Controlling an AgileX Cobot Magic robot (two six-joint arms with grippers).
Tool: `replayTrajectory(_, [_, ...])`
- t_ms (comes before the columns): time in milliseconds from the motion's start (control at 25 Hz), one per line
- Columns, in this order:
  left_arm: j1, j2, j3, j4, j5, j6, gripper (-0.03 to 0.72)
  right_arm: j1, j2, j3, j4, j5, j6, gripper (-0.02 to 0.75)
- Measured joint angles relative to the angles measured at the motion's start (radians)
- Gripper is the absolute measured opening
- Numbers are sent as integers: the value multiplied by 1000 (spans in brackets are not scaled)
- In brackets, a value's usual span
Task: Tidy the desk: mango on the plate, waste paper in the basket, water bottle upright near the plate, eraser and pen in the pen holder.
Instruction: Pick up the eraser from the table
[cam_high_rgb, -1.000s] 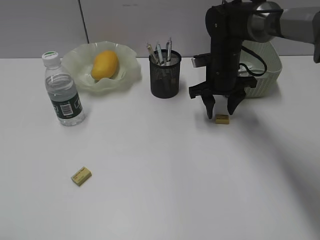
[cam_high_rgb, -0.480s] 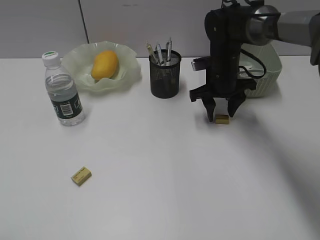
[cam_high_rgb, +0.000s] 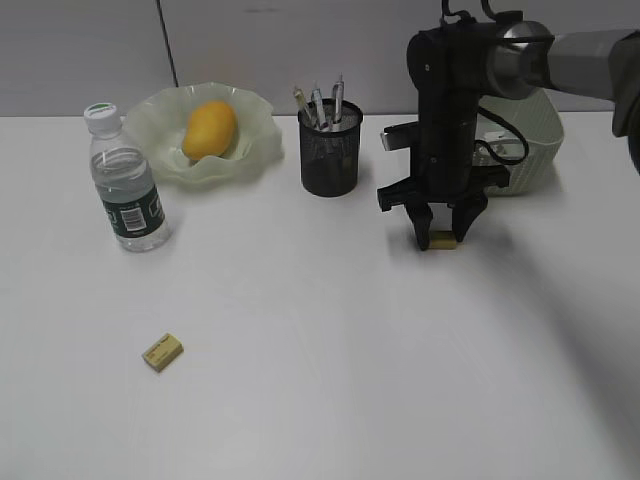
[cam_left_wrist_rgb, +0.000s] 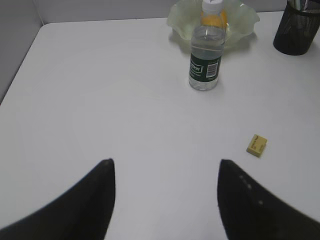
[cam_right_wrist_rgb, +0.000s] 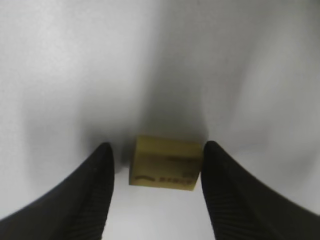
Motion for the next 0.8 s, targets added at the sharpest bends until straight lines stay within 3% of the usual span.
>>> replayTrajectory(240, [0,0,0,1,0,0,489,-1,2,0,-1,2,0,320])
replayTrajectory(560, [0,0,0,1,0,0,489,-2,-1,0,13,3,-1,320])
replayTrajectory(800, [0,0,0,1,0,0,489,-3,-29,0,88,3,-1,320])
